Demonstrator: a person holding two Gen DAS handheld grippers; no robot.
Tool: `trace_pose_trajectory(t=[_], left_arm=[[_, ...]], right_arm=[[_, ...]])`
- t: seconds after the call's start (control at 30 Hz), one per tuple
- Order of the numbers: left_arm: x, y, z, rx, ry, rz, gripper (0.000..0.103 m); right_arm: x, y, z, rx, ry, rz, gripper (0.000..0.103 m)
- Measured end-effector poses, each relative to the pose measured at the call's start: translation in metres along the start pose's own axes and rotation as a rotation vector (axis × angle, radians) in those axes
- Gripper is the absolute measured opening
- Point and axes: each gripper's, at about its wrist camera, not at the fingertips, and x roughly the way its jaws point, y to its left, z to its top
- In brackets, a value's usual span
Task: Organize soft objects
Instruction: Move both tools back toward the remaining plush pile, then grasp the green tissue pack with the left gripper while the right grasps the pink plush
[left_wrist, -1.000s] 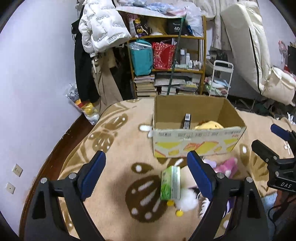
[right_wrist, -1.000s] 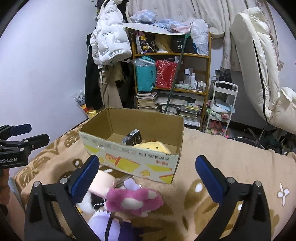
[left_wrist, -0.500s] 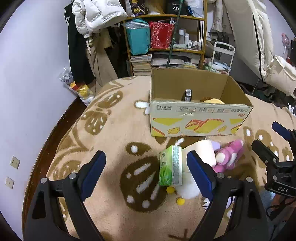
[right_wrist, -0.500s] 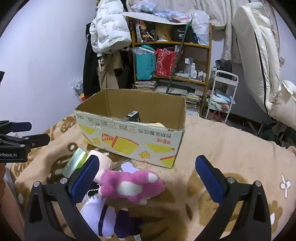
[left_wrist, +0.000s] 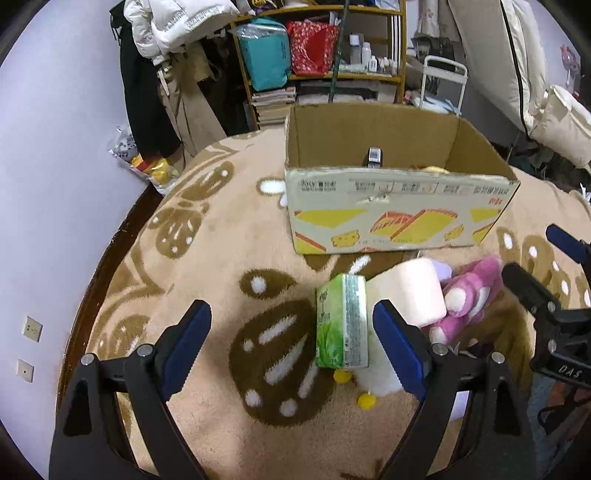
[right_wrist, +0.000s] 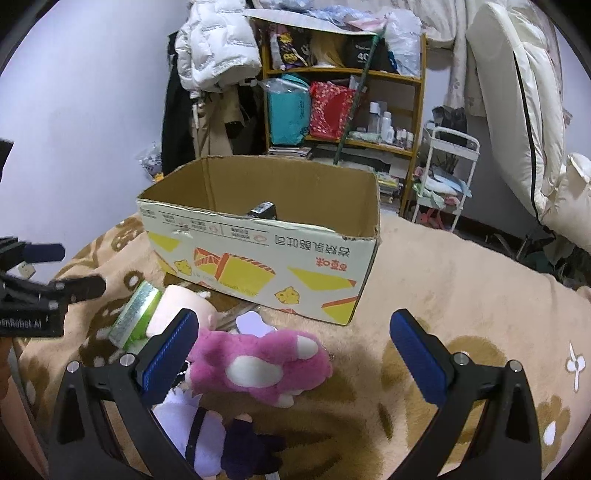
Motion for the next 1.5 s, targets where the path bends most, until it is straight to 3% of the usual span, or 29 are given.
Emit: trace_pose_trajectory(t=[0.5, 1.2, 1.3, 1.37, 1.47, 1.5], left_arm=[[0.036, -0.017, -0.001, 0.062, 0.106, -0.015, 0.088], [0.078, -0.018, -0.005, 0.074, 0.239, -0.006, 0.088], [0.082, -0.015, -0.007, 0.060, 0.254, -0.029, 0.088], [0.081, -0.014, -0.008, 0.058, 0.249, -0.044, 0.084], [0.083, -0.011, -0.010, 0.033, 0.268, -0.111, 0.061], [0.084, -0.011, -0.011, 0.023, 0.271, -0.126, 0.051]], right_arm=[[0.032, -0.013, -0.005, 0.054, 0.058, -0.035, 0.103], [0.073, -0.033, -0.026, 0.221, 0.178, 0.092, 0.103], [0.073, -0.029, -0.027, 0.225, 0.195, 0.129, 0.095], [0.073, -0.030, -0.029, 0.238, 0.202, 0.152, 0.090], [0.074, -0.029, -0.030, 0.261, 0.215, 0.213, 0.075], [0.074, -0.028, -0.030, 0.255, 0.215, 0.210, 0.075]])
